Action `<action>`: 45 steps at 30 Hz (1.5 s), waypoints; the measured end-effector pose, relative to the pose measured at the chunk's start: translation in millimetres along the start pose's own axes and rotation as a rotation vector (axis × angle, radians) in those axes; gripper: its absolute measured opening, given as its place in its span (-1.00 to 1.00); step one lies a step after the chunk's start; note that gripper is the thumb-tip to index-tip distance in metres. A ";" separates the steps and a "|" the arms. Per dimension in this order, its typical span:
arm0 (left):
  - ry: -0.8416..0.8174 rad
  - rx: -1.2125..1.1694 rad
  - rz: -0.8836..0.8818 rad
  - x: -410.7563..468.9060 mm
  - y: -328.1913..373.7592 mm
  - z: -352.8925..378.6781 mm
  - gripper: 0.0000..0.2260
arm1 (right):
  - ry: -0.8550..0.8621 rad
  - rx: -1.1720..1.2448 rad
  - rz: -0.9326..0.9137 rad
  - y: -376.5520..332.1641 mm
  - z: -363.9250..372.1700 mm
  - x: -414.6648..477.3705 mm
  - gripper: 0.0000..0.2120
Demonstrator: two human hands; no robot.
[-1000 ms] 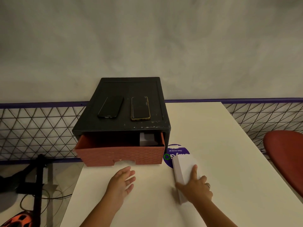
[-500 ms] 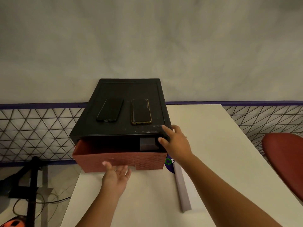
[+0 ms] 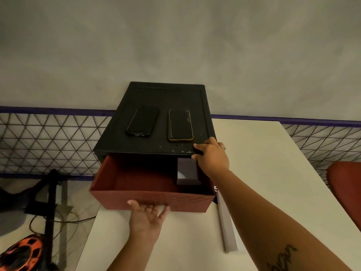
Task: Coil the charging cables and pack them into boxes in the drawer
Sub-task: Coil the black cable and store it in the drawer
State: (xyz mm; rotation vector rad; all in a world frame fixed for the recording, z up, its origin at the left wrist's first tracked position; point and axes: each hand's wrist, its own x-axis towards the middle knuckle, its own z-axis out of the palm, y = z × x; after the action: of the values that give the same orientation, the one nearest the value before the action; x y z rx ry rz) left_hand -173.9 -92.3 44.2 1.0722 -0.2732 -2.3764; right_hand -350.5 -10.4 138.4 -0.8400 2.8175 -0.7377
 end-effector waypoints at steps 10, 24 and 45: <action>0.062 -0.049 -0.051 -58.3 -5.9 -37.8 -0.46 | -0.005 -0.004 0.028 -3.2 0.2 -1.6 -0.58; 0.215 0.386 -0.150 -122.5 -14.0 -87.0 -0.60 | -0.069 0.095 -0.049 15.3 7.7 -9.8 -0.49; -0.574 1.172 -0.090 -166.8 -30.8 16.5 -0.90 | -0.260 -0.103 0.508 134.0 47.2 -171.8 -0.02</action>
State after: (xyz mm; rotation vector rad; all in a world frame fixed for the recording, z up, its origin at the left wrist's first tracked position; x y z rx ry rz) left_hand -105.0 21.9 150.4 0.7403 -2.0122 -2.4980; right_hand -260.1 160.3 27.0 -0.1844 2.6677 -0.3777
